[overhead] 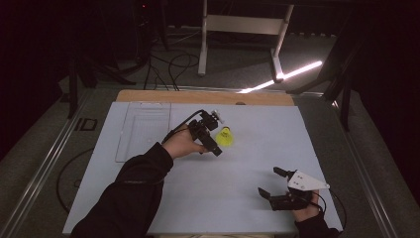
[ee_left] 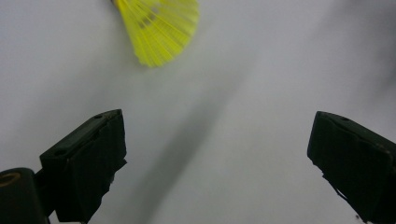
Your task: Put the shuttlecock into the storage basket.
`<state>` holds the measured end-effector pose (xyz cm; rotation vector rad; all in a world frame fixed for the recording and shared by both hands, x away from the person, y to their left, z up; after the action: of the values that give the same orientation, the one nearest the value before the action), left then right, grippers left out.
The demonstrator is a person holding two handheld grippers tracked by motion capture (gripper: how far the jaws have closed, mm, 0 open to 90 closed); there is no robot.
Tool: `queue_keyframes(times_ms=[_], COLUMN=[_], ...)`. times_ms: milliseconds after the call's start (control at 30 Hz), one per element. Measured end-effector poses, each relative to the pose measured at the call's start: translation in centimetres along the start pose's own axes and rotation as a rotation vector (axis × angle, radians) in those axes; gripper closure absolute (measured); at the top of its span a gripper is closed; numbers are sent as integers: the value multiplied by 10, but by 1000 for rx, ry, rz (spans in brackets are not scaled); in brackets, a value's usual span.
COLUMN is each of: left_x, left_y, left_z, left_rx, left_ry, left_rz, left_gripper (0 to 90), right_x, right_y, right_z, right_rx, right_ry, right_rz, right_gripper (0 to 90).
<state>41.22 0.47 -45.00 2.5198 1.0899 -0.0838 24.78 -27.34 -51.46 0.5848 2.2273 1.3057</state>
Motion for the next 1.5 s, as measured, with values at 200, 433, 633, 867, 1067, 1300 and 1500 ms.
queue_keyframes(times_ms=[200, 433, 633, 867, 1067, 1300, 1500], left_x=[7, 20, 26, 31, 36, 38, 40], left_y=[10, 17, 21, 23, 25, 28, 33], left_z=[8, 18, 28, 40, 54, 70, 77], left_rx=[-52, -151, -170, -179, -174, -130, -119], left_ry=[7, 53, 55, 34, 50, 50, 25], left_rz=[-39, -126, -147, -154, -163, -180, -206], left_gripper=[56, 109, 193, 285, 362, 466, 535], right_x=[1, 1, 1, 1, 1, 1, 1], right_y=[0, 0, 0, 0, 0, 0, -1], right_z=[0, 0, 0, 1, 1, 1, 1], right_rx=[-1, -2, -2, -1, -2, 0, 4], right_ry=[0, 5, 6, 8, 9, 9, 15], right_rz=[-1, 2, 0, 0, 1, 1, 7], right_gripper=[92, 92, 93, 93, 93, 93, 93])
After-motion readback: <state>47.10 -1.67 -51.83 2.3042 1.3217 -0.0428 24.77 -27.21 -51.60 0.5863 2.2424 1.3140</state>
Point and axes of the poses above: each handheld gripper's, and its own axes: z roughly forward along the jaws, y roughly out of its top, x roughly to its left, the point moved 2 cm from there along z, roughly forward along the jaws, and after that the axes turned 12 degrees about -z, right-handed, at the moved point
